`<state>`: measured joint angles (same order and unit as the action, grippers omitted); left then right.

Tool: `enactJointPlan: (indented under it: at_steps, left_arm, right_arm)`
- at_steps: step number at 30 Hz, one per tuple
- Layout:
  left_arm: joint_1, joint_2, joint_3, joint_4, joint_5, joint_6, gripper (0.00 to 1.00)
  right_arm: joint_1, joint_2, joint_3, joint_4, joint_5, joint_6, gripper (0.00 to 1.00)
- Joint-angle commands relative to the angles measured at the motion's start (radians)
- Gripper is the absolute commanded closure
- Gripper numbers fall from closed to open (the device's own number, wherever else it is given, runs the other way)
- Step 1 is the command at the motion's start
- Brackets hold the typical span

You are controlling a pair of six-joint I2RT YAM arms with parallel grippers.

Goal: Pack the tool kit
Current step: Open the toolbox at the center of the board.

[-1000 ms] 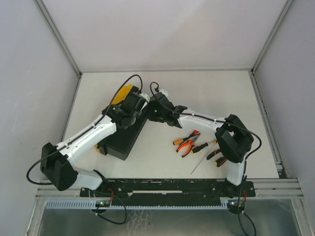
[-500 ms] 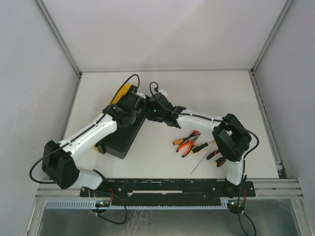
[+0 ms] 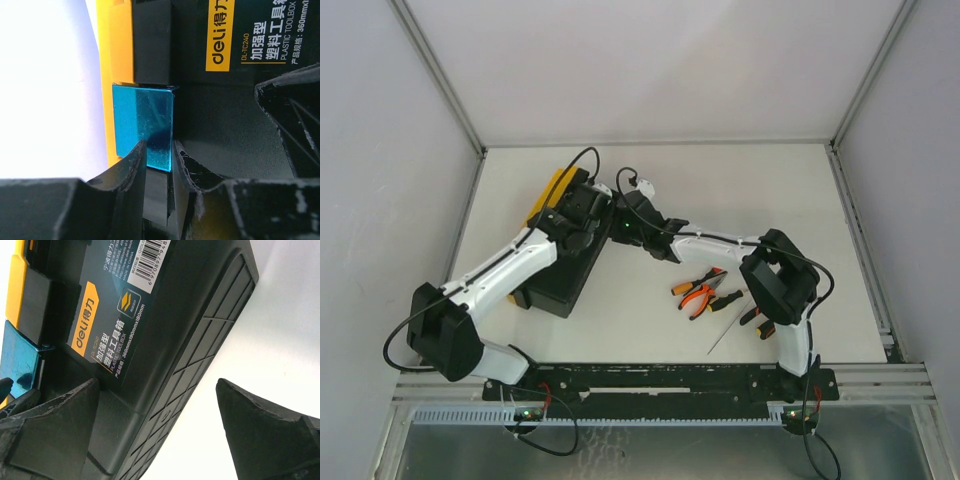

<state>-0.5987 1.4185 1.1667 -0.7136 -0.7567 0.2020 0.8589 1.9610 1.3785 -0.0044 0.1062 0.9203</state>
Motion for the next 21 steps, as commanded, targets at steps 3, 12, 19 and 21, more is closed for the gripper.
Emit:
enactJointPlan:
  at_steps: [3,12,19,21]
  left_arm:
    - [0.048,-0.043,0.021,0.066,-0.103,0.042,0.71]
    - [0.106,-0.063,0.033,0.098,-0.136,0.043,0.74]
    - [0.218,-0.114,0.046,0.097,-0.154,-0.003,0.75]
    - [0.236,-0.148,0.041,0.123,-0.128,0.004,0.75]
  right_arm:
    - [0.01,0.162,-0.064,-0.327,0.171,-0.088,0.07]
    - [0.017,0.216,-0.065,-0.335,0.184,-0.095,0.08]
    - [0.0,0.219,-0.076,-0.325,0.172,-0.1,0.08]
    - [-0.005,0.218,-0.079,-0.322,0.169,-0.101,0.08]
